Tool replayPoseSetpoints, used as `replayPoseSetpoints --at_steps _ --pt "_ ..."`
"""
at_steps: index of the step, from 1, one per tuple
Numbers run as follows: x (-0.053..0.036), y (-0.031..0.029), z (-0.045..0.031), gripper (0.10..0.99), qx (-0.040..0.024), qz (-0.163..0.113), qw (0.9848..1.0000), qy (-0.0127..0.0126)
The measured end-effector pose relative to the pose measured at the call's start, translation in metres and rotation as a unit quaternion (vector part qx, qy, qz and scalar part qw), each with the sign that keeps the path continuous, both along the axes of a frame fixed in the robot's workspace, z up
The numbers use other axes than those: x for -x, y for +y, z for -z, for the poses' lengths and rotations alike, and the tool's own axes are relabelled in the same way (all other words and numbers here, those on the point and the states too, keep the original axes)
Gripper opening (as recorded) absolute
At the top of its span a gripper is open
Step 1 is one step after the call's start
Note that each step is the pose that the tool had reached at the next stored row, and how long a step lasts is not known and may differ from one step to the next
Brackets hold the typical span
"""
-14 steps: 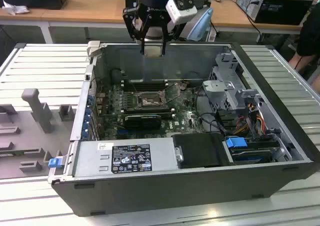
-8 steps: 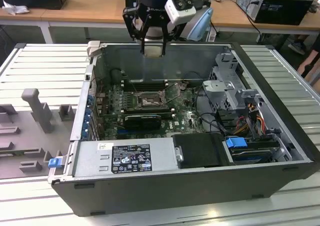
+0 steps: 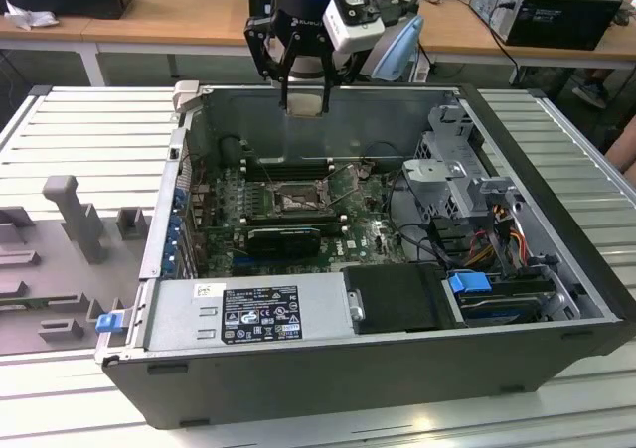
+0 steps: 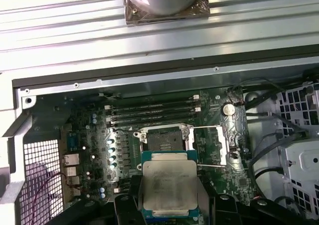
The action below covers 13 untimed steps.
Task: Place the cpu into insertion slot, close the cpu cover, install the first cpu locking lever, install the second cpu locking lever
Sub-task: 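Place the cpu into insertion slot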
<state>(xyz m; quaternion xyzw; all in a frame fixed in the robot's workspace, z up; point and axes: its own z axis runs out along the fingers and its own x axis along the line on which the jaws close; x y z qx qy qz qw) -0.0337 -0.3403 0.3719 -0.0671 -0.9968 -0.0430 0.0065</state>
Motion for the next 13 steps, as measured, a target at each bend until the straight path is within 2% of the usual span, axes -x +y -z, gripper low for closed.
replayPoseSetpoints --at_steps 5,13 --pt "0.0 0.0 0.0008 0.529 0.0004 0.017 0.9999 0.0001" --pt "0.0 0.0 0.0027 0.529 0.001 0.051 0.9987 0.0"
